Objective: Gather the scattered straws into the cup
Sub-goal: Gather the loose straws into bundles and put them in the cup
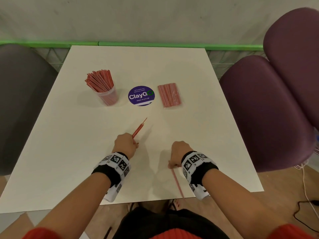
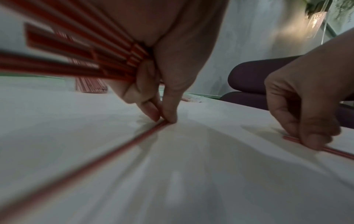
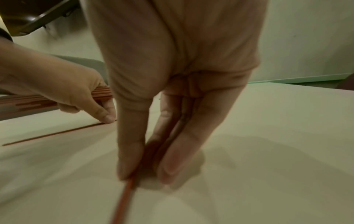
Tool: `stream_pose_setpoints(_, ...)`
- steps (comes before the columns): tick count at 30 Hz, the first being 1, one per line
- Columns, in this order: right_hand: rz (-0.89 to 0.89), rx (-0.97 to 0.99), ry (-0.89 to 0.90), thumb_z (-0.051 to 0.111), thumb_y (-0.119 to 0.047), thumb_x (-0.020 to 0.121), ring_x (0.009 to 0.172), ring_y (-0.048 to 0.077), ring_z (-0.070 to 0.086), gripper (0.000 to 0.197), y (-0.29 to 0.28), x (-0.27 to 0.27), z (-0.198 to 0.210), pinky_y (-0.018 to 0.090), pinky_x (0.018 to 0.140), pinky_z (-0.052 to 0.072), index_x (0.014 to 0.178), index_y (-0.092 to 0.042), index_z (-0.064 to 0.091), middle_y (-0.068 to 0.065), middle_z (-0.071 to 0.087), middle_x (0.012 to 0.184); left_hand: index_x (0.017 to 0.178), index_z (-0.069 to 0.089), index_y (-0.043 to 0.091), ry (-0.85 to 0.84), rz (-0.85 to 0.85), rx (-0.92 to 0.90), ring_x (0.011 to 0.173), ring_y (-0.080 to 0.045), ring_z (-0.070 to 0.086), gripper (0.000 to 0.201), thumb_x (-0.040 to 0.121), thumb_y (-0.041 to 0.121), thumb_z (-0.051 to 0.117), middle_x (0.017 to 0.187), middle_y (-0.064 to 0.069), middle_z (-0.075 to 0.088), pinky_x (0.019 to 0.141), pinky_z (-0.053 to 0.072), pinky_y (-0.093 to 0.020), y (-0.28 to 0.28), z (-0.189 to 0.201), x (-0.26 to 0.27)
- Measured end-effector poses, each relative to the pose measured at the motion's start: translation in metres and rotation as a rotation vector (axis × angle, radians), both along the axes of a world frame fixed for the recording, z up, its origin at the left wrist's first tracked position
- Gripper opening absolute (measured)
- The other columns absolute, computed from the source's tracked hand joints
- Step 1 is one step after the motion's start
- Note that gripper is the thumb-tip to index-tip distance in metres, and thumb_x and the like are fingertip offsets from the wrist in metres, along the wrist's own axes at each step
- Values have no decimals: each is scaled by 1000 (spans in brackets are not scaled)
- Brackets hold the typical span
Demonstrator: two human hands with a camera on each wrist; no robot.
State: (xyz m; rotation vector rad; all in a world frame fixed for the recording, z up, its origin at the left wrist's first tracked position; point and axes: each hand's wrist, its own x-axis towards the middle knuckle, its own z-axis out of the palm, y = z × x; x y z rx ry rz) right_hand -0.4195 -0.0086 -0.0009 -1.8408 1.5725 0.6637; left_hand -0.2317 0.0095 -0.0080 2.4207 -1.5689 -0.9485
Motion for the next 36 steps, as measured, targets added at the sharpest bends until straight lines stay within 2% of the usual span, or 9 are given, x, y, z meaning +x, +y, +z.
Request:
stream_pose_setpoints(3,-23,-33,-41,81,-23,67,86,26,69,37,0,8,-4,34,77,59,94,-2,69,12,73,96,100,70,2,-21,-7,-5,97,-30,65,20,88,16,61,106,-16,69,80,50,-32,4,-2,3)
stream_pose_setpoints(7,-64,-37,-62,75,-23,69,86,28,69,34,-3,10,-6,36,77,59,97,-5,68,11,72,96,106,66,1,-68,-45,7,97,-31,64,23,91,16,56,107,-17,67,81,51,-33,0,-3,4)
stream_pose_setpoints(10,-131,-96,-136,67,-22,76,88,27,68,24,-4,2,-4,33,77,58,94,-6,70,10,72,95,112,61,0,-120,-153,43,103,-31,61,27,96,18,49,115,-17,61,85,48,-33,-2,-3,-5)
stream_pose_setpoints(14,-342,-259,-392,64,-19,80,83,24,68,10,-12,-2,1,31,76,56,71,-17,61,8,73,85,118,53,-2,-150,-237,58,109,-33,57,32,99,22,43,121,-18,53,87,44,-34,-2,-4,-12)
stream_pose_setpoints(18,-579,-336,-628,66,-15,82,73,24,67,8,-22,0,3,40,79,58,76,-14,61,10,69,77,120,44,-1,-222,-341,11,106,-33,57,33,102,23,31,122,-19,51,84,44,-36,4,-6,-16)
stream_pose_setpoints(23,-812,-229,-888,64,-6,85,62,17,61,9,-32,13,8,28,64,59,79,-7,57,13,63,79,114,41,-1,179,-140,-79,92,-35,60,35,101,29,30,106,-21,63,79,44,-38,-9,3,-13)
stream_pose_setpoints(28,-892,-60,-1064,58,-1,89,63,18,58,18,-39,39,11,35,69,58,74,-9,52,11,56,76,105,44,5,468,-113,-167,84,-22,52,26,101,28,33,85,-1,55,76,40,-30,-18,16,-27)
stream_pose_setpoints(32,-890,-38,-1108,56,1,89,64,18,58,19,-47,49,17,40,74,57,74,-9,52,11,56,78,110,44,-1,463,-144,-222,78,-20,50,33,101,28,30,88,-6,54,70,37,-28,-26,21,-26)
stream_pose_setpoints(36,-894,-38,-1136,56,1,90,65,17,58,18,-54,55,24,43,79,56,74,-10,53,9,57,78,100,42,4,406,-222,-255,75,-21,47,25,101,26,30,84,-6,51,65,35,-28,-31,22,-18)
